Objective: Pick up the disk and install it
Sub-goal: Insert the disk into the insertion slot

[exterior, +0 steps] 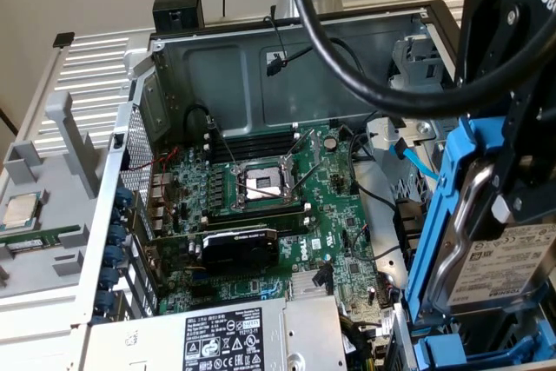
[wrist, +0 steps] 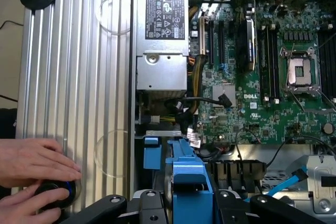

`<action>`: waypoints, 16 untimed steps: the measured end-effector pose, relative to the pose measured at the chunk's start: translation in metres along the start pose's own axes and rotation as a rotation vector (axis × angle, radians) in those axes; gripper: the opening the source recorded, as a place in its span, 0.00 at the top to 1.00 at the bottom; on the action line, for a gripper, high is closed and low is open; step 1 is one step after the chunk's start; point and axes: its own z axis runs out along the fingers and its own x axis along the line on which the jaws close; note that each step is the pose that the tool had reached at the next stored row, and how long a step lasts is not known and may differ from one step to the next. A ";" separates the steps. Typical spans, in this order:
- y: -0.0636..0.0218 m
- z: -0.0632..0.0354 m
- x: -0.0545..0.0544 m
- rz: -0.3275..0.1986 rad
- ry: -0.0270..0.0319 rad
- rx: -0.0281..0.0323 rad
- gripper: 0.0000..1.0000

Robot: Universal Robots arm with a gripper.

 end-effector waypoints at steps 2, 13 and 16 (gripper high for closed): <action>0.0000 0.0004 0.000 0.000 0.0001 0.0000 0.63; 0.0010 0.0027 0.000 0.000 0.0000 0.0000 0.63; 0.0012 0.0030 0.000 0.000 -0.0001 0.0000 0.63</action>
